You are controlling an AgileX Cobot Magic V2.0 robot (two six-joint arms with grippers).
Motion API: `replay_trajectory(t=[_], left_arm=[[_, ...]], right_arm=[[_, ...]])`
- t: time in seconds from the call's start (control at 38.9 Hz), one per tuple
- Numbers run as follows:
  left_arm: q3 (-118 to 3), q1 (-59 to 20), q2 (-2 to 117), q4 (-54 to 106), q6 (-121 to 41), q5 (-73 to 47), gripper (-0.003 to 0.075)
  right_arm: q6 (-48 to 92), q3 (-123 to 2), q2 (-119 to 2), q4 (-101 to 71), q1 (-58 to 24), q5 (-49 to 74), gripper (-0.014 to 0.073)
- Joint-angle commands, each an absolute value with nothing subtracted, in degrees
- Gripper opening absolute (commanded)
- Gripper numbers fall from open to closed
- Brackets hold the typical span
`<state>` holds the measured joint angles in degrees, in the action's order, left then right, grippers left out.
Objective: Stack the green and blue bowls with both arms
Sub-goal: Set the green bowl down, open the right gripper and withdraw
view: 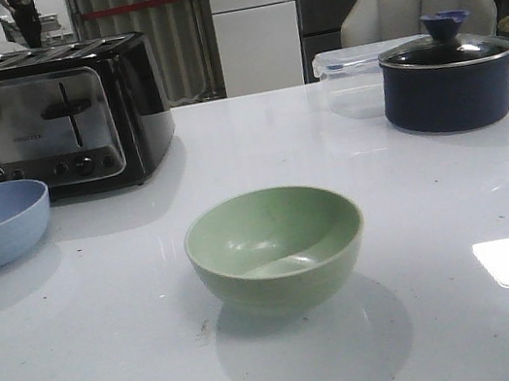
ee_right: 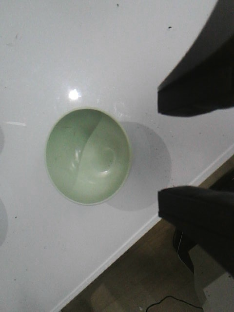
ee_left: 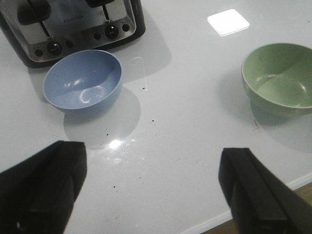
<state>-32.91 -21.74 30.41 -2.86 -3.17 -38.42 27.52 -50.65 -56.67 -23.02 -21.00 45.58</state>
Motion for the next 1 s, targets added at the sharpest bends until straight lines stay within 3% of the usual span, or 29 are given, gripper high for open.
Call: replay_trajectory(t=[0.0,0.31,0.64,0.98], left_arm=[[-34.91,-22.26,30.95,-3.04,-3.29,-33.74,0.0603],[-34.91,-22.26,30.95,-3.04,-3.29,-33.74,0.0603],[-35.89,-21.91,31.55,-4.25,-2.78,-35.29,0.0602],[-46.49,-21.91,45.37,-18.52,6.4,-47.67,0.0602]], right_arm=[[28.2,-48.49,-51.59,-23.49,-20.86,42.97,0.0451],[26.88,-40.02,-43.07,-23.49,-20.74,42.08,0.0451],[26.88,-38.89,-42.75,-23.61,-20.74,44.7,0.0451],[26.88,-38.89,-42.75,-23.61,-20.74,44.7,0.0451]])
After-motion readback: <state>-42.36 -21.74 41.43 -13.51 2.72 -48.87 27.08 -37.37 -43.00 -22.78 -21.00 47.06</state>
